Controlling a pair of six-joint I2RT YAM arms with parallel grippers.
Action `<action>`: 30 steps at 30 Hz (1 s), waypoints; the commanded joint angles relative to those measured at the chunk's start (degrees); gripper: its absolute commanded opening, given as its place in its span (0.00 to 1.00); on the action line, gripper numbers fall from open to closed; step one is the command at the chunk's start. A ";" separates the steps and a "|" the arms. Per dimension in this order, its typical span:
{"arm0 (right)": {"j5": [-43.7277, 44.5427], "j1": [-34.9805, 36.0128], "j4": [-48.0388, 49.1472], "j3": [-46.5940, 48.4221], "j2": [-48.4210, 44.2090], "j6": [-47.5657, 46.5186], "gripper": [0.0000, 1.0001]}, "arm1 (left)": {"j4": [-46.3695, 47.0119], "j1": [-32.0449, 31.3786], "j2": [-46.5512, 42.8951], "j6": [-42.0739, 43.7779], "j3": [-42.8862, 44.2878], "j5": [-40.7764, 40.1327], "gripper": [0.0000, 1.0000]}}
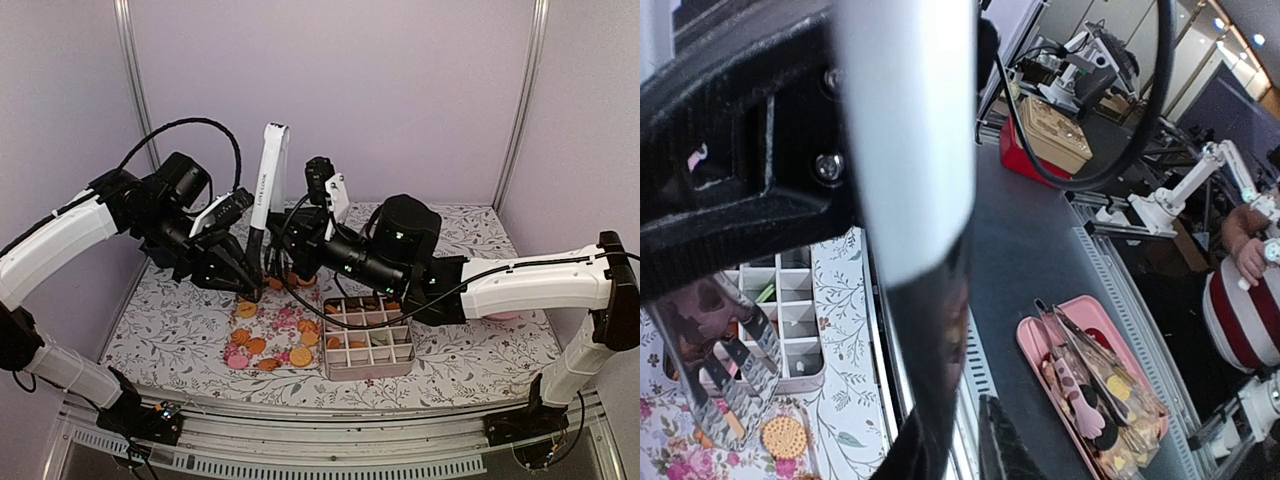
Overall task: Pack the cookies
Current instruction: Pass from the right arm to the left, then pass from the left arm to the right
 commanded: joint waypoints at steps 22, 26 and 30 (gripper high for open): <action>0.39 -2.62 -6.25 -7.78 -9.16 8.03 0.99 | -5.12 4.24 4.37 4.94 1.10 -9.06 0.00; -4.10 -3.36 -7.88 -7.52 -9.12 8.28 0.99 | -5.38 5.05 4.72 6.09 1.31 -9.98 0.00; -10.29 -4.83 -8.10 -5.54 -7.49 9.05 0.98 | -4.48 5.05 4.46 5.96 1.74 -11.21 0.00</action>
